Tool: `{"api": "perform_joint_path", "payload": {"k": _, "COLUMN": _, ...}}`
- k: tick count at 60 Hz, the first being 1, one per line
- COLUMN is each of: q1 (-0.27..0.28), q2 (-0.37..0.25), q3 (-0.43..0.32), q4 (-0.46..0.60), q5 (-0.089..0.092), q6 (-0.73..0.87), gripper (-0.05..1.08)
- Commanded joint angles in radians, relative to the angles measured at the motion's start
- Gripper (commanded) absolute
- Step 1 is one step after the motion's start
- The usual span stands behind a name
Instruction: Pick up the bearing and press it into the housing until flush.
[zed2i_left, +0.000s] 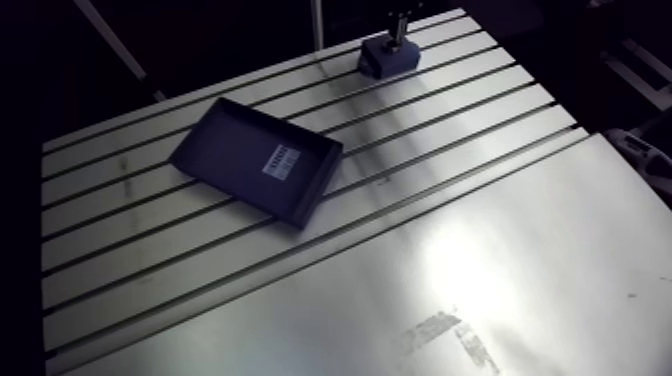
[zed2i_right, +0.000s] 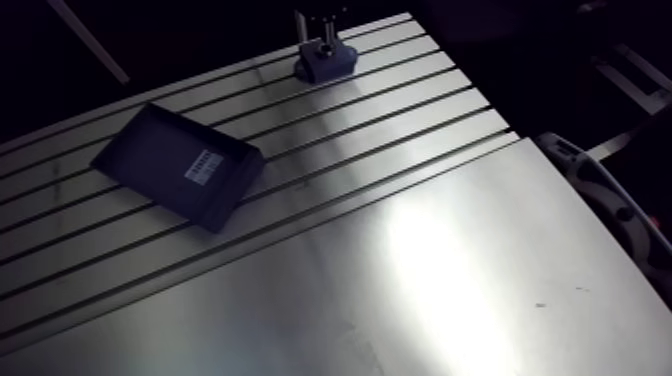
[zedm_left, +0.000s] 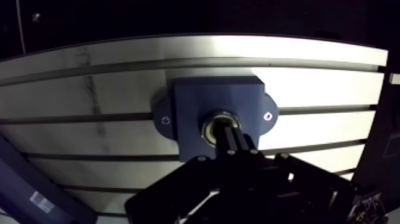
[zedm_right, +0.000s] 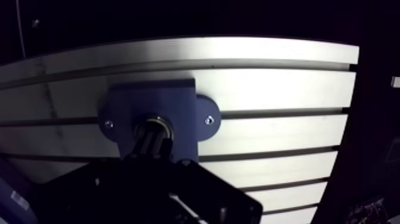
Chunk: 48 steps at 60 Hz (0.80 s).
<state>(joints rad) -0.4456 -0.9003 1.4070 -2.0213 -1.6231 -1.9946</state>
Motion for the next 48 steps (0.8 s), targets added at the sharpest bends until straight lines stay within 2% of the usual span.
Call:
{"api": "perform_joint_path", "payload": {"k": 1, "q1": 0.002, "q2": 0.001, "q3": -0.001, "q4": -0.003, "q5": 0.001, "q6": -0.002, "gripper": 1.08}}
{"api": "perform_joint_path", "payload": {"k": 48, "q1": 0.005, "q2": 0.012, "q3": 0.008, "q4": -0.010, "q5": -0.001, "q6": -0.003, "gripper": 1.08}}
